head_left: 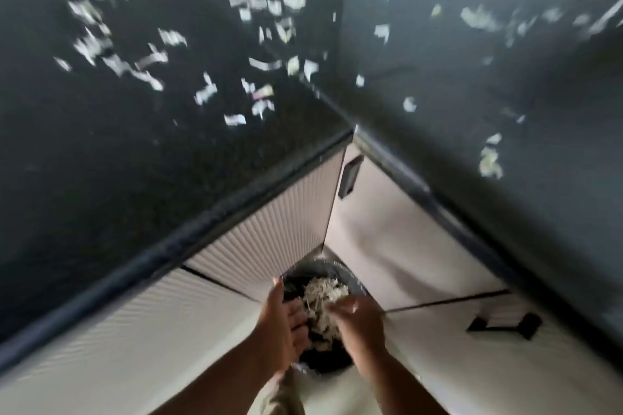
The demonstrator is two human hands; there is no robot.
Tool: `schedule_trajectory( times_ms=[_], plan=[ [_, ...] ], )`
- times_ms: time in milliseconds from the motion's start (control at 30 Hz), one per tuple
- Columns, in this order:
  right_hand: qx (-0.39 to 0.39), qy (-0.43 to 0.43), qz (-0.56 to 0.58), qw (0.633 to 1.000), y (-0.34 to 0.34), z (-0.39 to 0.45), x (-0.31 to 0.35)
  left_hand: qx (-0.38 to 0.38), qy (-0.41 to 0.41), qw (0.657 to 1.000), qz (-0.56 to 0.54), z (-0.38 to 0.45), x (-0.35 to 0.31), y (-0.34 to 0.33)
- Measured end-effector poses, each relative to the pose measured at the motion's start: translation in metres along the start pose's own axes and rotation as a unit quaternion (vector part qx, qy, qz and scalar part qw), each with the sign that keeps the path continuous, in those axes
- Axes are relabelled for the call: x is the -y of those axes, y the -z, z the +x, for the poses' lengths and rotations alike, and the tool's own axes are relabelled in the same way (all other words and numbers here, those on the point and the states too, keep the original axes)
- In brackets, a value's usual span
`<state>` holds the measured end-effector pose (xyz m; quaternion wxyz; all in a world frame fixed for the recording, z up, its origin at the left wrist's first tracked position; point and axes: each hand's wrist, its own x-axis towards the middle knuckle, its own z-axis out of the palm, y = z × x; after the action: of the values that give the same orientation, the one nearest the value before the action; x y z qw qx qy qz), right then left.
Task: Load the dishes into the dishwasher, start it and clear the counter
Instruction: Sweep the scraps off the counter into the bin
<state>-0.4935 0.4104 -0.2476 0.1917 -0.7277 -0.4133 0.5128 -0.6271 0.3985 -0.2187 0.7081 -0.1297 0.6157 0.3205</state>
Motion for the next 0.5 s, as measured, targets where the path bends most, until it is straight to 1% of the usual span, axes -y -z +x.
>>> schedule_trajectory(
  times_ms=[67, 100, 133, 200, 267, 300, 333, 400, 467, 500],
  plan=[
    [0.071, 0.042, -0.069, 0.994, 0.012, -0.024, 0.029, 0.005, -0.042, 0.999, 0.003, -0.033, 0.0, -0.013],
    [0.099, 0.055, -0.085, 0.99, 0.019, -0.036, 0.044, 0.017, -0.061, 0.998, -0.01, -0.05, -0.002, -0.019],
    [0.115, 0.07, -0.08, 0.988, 0.026, -0.049, 0.059, 0.038, -0.079, 0.996, -0.02, -0.067, -0.005, -0.027],
    [0.121, 0.116, -0.055, 0.984, 0.046, -0.076, 0.094, 0.112, -0.104, 0.988, -0.028, -0.107, -0.013, -0.045],
    [0.096, 0.181, -0.044, 0.978, 0.071, -0.101, 0.131, 0.173, -0.108, 0.979, -0.031, -0.145, -0.025, -0.066],
    [0.075, 0.213, -0.042, 0.973, 0.084, -0.111, 0.149, 0.192, -0.133, 0.972, -0.007, -0.162, -0.031, -0.075],
    [0.05, 0.243, -0.041, 0.968, 0.098, -0.119, 0.166, 0.203, -0.167, 0.964, 0.039, -0.179, -0.038, -0.086],
    [-0.005, 0.309, -0.037, 0.95, 0.123, -0.132, 0.196, 0.217, -0.252, 0.936, 0.117, -0.213, -0.054, -0.107],
    [-0.053, 0.354, -0.063, 0.931, 0.144, -0.137, 0.218, 0.223, -0.333, 0.9, 0.169, -0.243, -0.073, -0.121],
    [-0.085, 0.369, -0.093, 0.921, 0.154, -0.137, 0.225, 0.214, -0.383, 0.876, 0.199, -0.254, -0.085, -0.123]
  ],
)
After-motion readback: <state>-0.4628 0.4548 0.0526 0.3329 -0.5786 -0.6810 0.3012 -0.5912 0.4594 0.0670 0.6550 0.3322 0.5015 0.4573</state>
